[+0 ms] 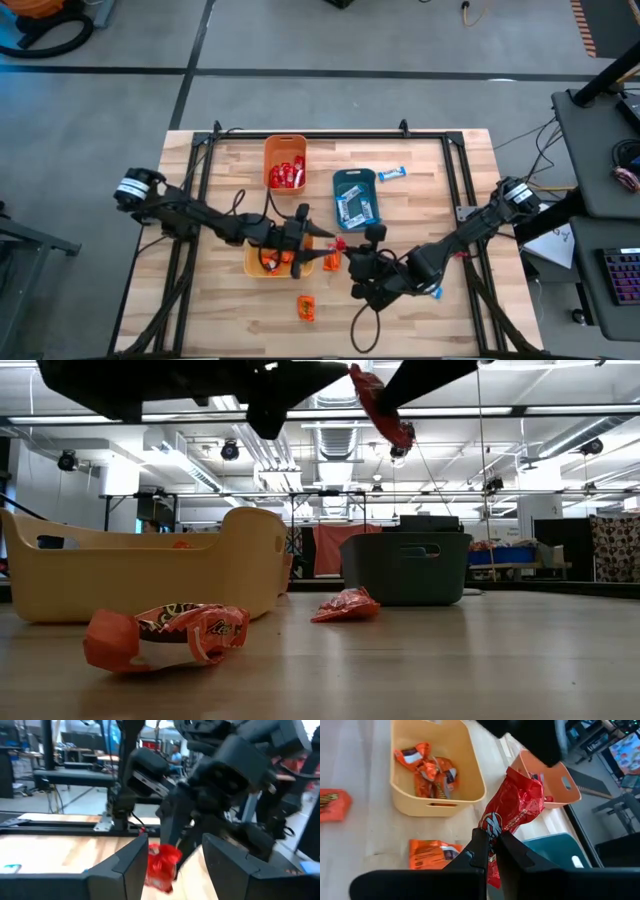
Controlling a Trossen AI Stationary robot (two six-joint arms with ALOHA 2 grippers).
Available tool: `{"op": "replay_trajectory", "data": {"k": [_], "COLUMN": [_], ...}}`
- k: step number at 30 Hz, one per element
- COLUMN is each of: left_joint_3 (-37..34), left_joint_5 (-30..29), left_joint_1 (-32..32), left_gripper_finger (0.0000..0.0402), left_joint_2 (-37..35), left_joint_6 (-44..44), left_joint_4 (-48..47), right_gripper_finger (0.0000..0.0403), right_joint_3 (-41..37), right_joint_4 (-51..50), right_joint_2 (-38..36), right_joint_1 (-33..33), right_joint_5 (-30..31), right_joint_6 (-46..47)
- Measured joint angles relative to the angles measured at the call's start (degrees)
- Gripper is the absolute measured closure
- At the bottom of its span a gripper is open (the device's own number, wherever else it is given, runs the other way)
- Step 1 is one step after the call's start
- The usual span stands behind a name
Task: Organize candy in baskets
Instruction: Put the red chocolate into the orange bin
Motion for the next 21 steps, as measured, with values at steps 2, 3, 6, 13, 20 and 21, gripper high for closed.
{"op": "replay_trajectory", "data": {"k": [2,3,6,13,20,21], "left_joint_3": [0.0,0.0,0.0,0.0,0.15,0.28], "left_joint_5": [-0.07,-0.07,-0.05,-0.86,-1.25,-1.38], "left_joint_1": [0.47,0.73,1.25,1.7,1.76,1.76], "left_gripper_finger": [0.0218,0.0212,0.0191,0.0165,0.0216,0.0233], "left_joint_2": [0.54,0.87,2.12,6.25,8.23,8.46], "left_joint_6": [0.0,0.0,-0.04,-0.25,0.18,0.18], "left_joint_4": [1.1,1.36,2.02,7.52,10.12,10.12], "right_gripper_finger": [0.0385,0.0385,0.0385,0.0385,0.0385,0.0385], "right_joint_3": [0.0,0.0,0.0,0.0,0.0,0.0], "right_joint_4": [-0.02,0.02,0.13,0.28,0.5,0.49], "right_joint_2": [0.0,0.0,0.0,0.0,-0.02,-0.02], "right_joint_1": [-0.43,-0.56,-0.8,-1.18,-1.22,-1.22], "right_joint_5": [0.01,0.03,-0.01,-0.01,-0.08,-0.24], "right_joint_6": [-0.43,-0.55,-0.97,-1.16,-1.16,-1.16]}}
